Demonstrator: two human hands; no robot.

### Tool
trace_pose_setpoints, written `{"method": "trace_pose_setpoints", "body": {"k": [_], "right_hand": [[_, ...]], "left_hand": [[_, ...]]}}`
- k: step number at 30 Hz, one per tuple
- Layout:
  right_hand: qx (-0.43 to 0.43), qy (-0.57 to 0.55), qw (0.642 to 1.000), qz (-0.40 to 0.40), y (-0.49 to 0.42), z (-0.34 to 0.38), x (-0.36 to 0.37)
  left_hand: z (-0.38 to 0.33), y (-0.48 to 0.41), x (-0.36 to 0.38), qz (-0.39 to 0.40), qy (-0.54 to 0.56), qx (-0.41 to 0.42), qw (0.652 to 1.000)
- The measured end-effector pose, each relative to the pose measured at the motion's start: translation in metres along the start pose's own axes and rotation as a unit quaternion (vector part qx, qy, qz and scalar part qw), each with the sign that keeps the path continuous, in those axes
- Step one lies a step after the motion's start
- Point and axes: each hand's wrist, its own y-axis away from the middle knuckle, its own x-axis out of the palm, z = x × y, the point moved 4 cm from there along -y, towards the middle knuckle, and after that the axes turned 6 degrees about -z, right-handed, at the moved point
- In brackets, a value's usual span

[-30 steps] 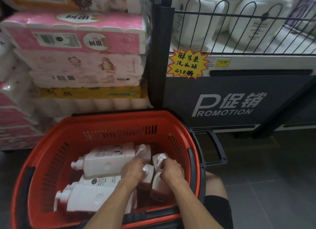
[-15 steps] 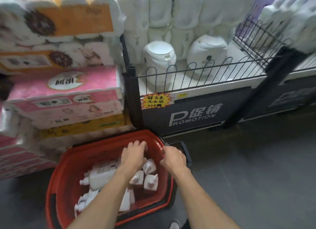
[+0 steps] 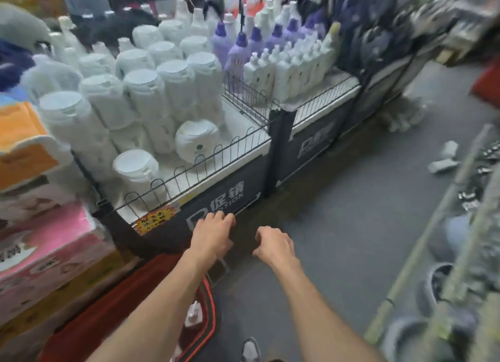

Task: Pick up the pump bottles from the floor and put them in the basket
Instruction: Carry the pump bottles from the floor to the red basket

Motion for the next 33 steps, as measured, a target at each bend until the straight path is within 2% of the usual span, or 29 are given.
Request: {"method": "trace_pose_setpoints", "body": {"k": [5, 14, 24, 33], "right_hand": [[0.074, -0.032, 0.995, -0.054, 0.02, -0.071, -0.068], [0.187, -0.08, 0.976, -0.08, 0.048, -0.181, -0.16], [0.264, -0.118, 0.951, -0.109, 0.057, -0.254, -0.222], [0.313, -0.137, 0.927, -0.152, 0.011, -0.297, -0.276]], "left_hand": [[-0.085, -0.026, -0.041, 0.001, 0.006, 0.081, 0.997], [-0.205, -0.06, -0.084, -0.006, 0.001, 0.178, 0.984], [-0.283, -0.115, -0.11, 0.005, -0.006, 0.246, 0.969], [-0.337, -0.208, -0.134, -0.001, -0.011, 0.306, 0.952]]}}
